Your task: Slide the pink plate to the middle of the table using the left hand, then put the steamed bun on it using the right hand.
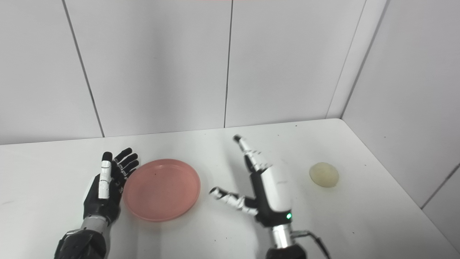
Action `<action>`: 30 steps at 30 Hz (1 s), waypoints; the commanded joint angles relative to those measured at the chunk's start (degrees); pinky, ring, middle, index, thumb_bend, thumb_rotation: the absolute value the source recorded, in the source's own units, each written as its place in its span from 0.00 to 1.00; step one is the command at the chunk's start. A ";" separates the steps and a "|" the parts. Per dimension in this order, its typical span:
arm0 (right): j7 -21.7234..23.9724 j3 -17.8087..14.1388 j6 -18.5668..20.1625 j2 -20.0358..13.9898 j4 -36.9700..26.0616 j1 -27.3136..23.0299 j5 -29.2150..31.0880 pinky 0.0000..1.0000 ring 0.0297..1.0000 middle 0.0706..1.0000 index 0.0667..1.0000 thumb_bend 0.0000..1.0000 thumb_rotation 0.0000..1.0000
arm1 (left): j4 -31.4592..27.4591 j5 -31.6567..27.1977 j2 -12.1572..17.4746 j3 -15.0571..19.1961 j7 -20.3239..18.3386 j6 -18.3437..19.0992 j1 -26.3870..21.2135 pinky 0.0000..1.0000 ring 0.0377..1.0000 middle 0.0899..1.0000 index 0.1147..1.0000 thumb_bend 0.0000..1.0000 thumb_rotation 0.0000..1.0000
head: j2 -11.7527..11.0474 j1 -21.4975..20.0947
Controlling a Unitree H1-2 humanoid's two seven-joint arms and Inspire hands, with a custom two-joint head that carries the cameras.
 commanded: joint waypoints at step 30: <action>28.85 -4.53 35.58 -19.97 3.11 -7.35 -10.30 0.69 0.81 0.81 0.79 1.00 0.59 | 1.08 0.41 0.11 -0.16 -0.48 -0.89 -1.50 0.87 0.84 0.79 0.74 0.78 0.93 | -0.96 -0.85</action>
